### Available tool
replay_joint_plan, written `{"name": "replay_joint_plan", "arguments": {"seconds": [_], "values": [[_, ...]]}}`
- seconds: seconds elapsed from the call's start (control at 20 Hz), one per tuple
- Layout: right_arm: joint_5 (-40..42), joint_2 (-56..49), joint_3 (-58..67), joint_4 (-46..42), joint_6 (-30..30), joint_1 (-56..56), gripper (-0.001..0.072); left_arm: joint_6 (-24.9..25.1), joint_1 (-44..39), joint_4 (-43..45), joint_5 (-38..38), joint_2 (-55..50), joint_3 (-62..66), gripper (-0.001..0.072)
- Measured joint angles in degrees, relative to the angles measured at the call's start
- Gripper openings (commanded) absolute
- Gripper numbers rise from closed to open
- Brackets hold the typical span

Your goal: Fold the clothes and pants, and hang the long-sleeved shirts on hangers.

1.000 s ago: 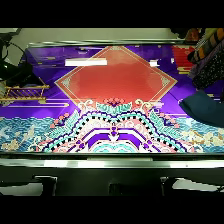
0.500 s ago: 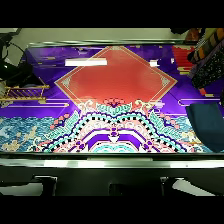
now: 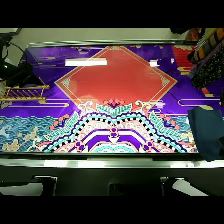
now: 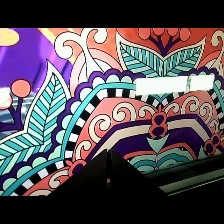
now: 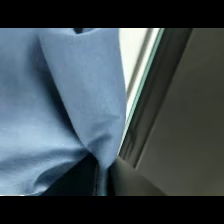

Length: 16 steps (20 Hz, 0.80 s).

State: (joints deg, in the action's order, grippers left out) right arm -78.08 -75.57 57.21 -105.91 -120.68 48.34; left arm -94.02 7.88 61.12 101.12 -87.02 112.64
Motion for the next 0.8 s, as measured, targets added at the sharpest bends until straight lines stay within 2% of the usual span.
{"name": "replay_joint_plan", "arguments": {"seconds": [0.1, 0.15, 0.3, 0.45, 0.55, 0.6, 0.65, 0.75, 0.8], "values": [[-0.35, 0.02, -0.24, -1.09, 0.00, 0.02, 0.0470, 0.02, 0.00, 0.00, -0.04, 0.00, 0.00, 0.0012], [-0.33, 0.04, -0.31, -1.36, 0.02, 0.02, 0.0477, 0.02, 0.00, -0.02, -0.07, 0.00, 0.00, 0.0013], [-0.02, 0.72, -0.15, -1.60, 0.46, 0.02, 0.0396, 0.09, -0.09, -0.02, -0.13, 0.00, 0.00, 0.0013], [5.09, 3.41, 2.25, 2.69, 3.13, 0.02, 0.0320, 0.15, -0.09, 0.00, -0.70, 0.00, 0.00, 0.0013], [10.73, 4.94, 5.25, 11.10, 8.50, -0.96, 0.0246, 0.17, -0.22, 0.04, -1.97, -0.15, -0.02, 0.0012], [13.20, 5.40, 6.95, 16.39, 12.26, -2.60, 0.0238, 0.20, -0.46, 0.59, -2.75, -0.37, -0.02, 0.0012], [15.26, 5.73, 8.57, 20.85, 15.85, -5.01, 0.0135, 0.20, -0.92, 1.81, -3.50, -0.52, -0.13, 0.0012], [17.92, 6.14, 11.41, 27.08, 22.32, -12.55, 0.0106, 0.22, -2.62, 7.10, -4.94, -0.61, -0.61, 0.0012], [18.78, 6.27, 12.44, 29.11, 25.00, -17.44, 0.0039, 0.55, -3.85, 10.32, -5.88, -0.42, -1.09, 0.0012]]}}
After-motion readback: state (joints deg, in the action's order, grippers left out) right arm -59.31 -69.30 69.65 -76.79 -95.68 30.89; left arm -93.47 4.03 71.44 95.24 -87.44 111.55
